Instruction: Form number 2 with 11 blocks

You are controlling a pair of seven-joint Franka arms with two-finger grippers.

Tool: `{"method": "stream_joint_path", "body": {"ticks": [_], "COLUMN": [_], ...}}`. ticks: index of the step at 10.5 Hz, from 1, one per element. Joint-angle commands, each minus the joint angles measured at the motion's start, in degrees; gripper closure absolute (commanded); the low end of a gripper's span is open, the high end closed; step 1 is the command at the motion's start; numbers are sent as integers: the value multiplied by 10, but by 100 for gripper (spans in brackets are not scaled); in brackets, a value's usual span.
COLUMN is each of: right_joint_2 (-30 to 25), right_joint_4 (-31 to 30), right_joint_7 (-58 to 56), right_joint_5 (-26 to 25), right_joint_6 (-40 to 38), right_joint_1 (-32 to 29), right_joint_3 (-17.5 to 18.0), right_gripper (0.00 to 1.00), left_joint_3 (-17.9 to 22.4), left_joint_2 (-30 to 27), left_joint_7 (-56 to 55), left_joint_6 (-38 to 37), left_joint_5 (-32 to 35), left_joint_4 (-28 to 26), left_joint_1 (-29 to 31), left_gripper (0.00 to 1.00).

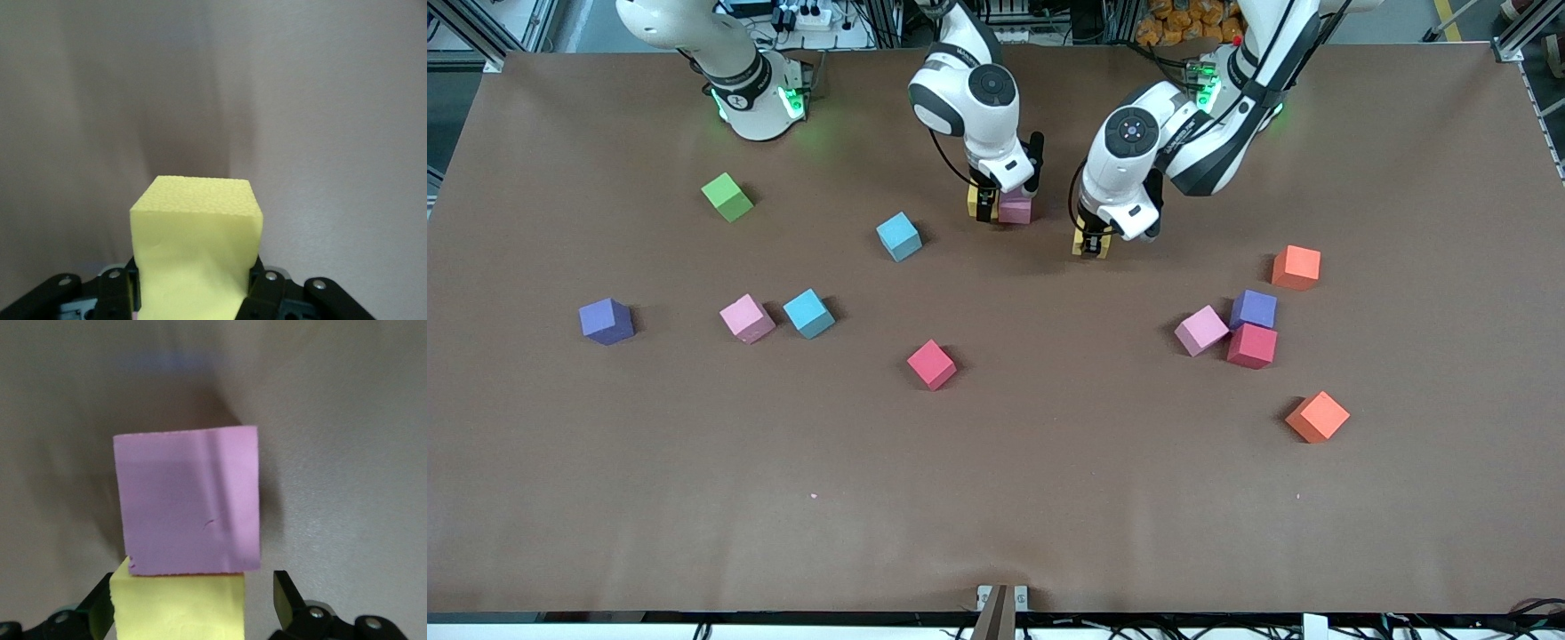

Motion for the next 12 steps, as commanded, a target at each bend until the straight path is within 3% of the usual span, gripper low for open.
{"method": "stream_joint_path", "body": {"ticks": [1, 4, 7, 10, 12], "right_joint_2": [-50, -92, -87, -79, -67], "right_joint_4": [-6, 5, 84, 114, 139], "right_joint_7": [12, 12, 12, 11, 13], "right_joint_5": [-8, -8, -8, -10, -10], "right_joint_6": [-50, -110, -188, -183, -186], "right_joint_1": [0, -27, -63, -152, -196], "right_joint_3": [-4, -33, -119, -124, -124], "right_gripper": [0, 0, 0, 0, 0], "left_joint_3": [-22, -32, -32, -31, -32], "left_joint_2": [-18, -17, -4, 1, 11], "left_joint_7": [-42, -64, -88, -113, -155], "left_joint_6": [9, 9, 20, 23, 40], "left_joint_5": [2, 2, 2, 3, 40], "left_joint_4": [-22, -25, -26, -25, -27], "left_joint_1": [3, 3, -18, -44, -45], "left_gripper": [87, 87, 87, 87, 87]}}
